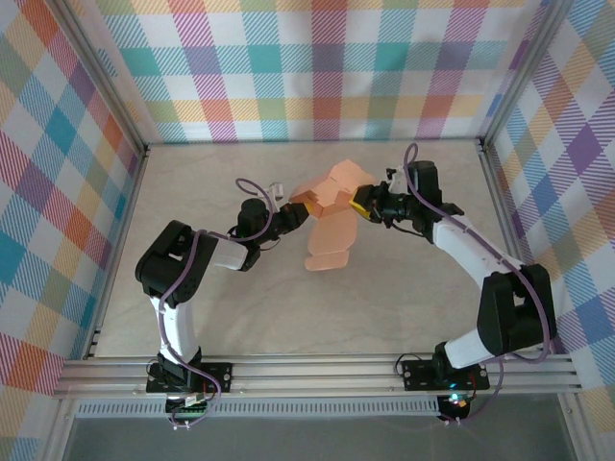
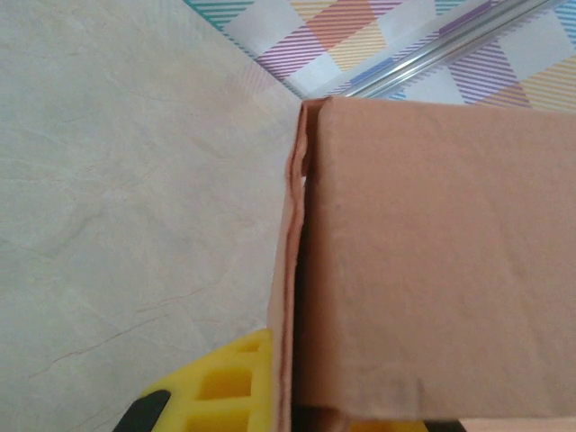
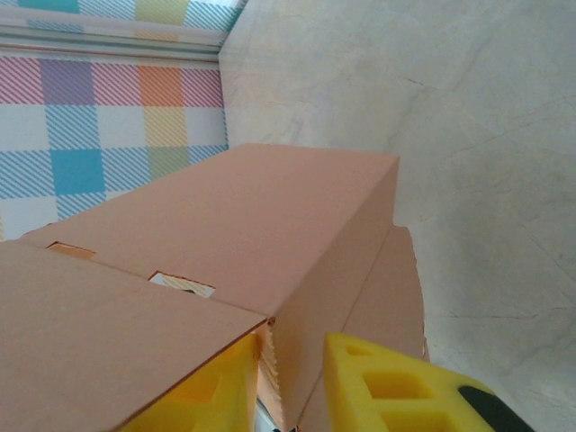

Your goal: Fold the paper box

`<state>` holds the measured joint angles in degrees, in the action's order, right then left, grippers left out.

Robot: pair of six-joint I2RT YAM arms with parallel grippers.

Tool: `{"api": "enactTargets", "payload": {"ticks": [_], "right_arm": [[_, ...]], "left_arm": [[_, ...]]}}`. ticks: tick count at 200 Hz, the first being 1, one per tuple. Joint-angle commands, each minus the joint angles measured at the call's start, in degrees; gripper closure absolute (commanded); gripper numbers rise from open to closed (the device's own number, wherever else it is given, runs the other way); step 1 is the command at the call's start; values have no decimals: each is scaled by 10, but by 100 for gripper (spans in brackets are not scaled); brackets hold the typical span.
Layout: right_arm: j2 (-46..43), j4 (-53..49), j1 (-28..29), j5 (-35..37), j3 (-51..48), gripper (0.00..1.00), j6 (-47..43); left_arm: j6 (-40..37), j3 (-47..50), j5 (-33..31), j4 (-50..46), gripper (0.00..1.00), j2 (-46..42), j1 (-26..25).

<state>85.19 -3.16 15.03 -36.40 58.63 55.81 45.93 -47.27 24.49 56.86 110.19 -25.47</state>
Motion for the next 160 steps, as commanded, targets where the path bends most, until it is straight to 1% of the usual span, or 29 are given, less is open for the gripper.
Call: {"api": "enactTargets", "payload": {"ticks": [1,16,56,74,81,86,90,103,139,151,160], "right_arm": [[11,-12,1,-11,15,78,12],[10,-16,1,-11,17,83,12],[7,-32,1,-9,20,94,6],[7,-34,1,-5,18,93,4],[6,-34,1,-3,17,90,4],[5,-34,1,-4,16,84,5],[5,-33,1,-4,17,82,5],[5,-33,1,-4,17,82,4],[8,-38,1,-1,17,97,2],[8,-38,1,-2,17,98,1],[6,-37,0,-2,17,96,1]], "left_arm": [[-12,2,4,19,100,-23,-3],[-12,4,1,19,100,-23,-3],[-12,6,-8,14,100,-20,-3],[-12,7,-11,14,100,-18,-3],[-11,7,-12,14,100,-17,-3],[-11,7,-12,14,100,-17,-3],[-11,7,-12,14,100,-17,-3],[-10,5,-14,14,100,-15,-3],[-7,6,-15,17,100,-13,-3],[-7,7,-15,16,100,-13,-3],[-7,7,-15,17,100,-13,-3]]}}
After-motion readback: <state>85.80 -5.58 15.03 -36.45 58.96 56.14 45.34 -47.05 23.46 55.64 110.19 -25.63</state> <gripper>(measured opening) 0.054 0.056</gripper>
